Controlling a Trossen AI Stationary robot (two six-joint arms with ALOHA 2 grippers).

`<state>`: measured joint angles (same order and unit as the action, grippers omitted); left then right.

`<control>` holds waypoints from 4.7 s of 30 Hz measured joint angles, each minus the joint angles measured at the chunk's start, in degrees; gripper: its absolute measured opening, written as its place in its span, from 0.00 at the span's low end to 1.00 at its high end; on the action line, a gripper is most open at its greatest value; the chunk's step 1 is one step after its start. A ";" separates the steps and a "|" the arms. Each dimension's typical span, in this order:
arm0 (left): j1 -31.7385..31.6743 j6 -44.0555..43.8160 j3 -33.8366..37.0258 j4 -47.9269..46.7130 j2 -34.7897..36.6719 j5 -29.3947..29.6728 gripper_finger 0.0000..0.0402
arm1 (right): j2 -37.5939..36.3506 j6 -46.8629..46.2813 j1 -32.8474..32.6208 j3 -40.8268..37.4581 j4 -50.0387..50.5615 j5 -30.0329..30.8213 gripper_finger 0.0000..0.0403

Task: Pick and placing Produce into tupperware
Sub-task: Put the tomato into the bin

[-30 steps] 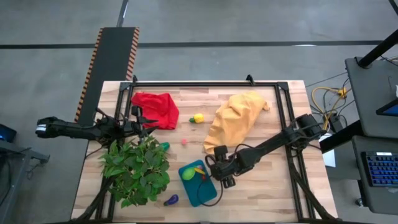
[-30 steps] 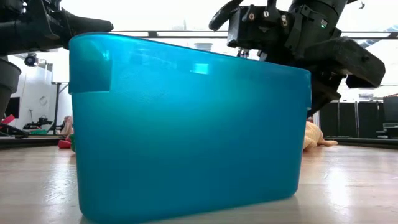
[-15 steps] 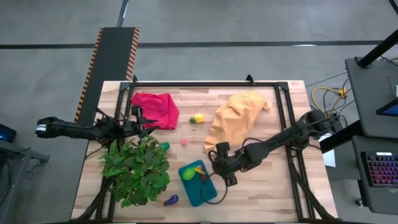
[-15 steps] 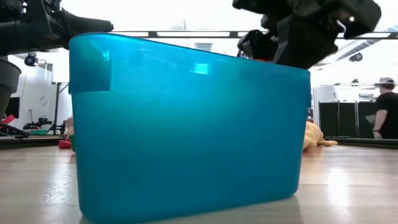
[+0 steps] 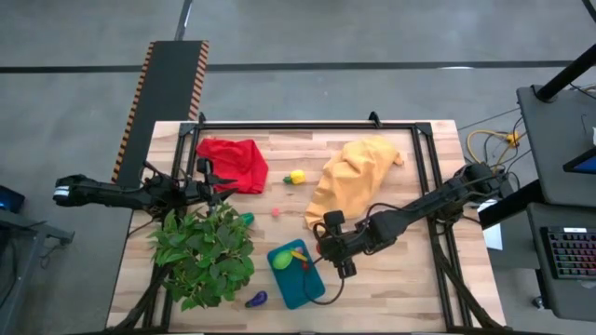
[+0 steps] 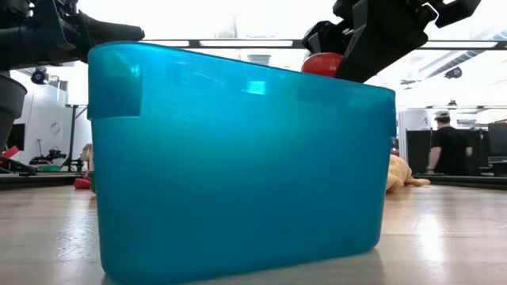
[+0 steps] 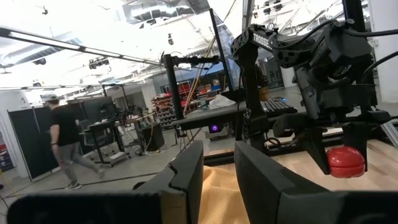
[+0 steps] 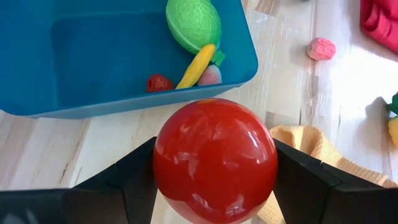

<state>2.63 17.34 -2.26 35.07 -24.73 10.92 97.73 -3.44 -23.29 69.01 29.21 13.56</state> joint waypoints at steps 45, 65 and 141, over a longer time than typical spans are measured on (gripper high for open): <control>-0.02 -0.02 0.00 0.02 0.11 0.02 0.19 | 5.95 5.65 -2.62 2.58 -29.42 -8.97 0.61; -0.01 0.00 0.00 0.15 0.25 0.03 0.19 | 16.51 10.38 -2.56 18.87 -18.73 -13.79 0.61; -0.01 -0.08 0.00 0.37 1.53 0.26 0.19 | 22.43 5.38 0.70 18.53 -11.80 -20.90 0.61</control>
<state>2.62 17.26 -2.26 35.44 -23.20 11.18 120.16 1.93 -22.59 87.55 17.41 -7.34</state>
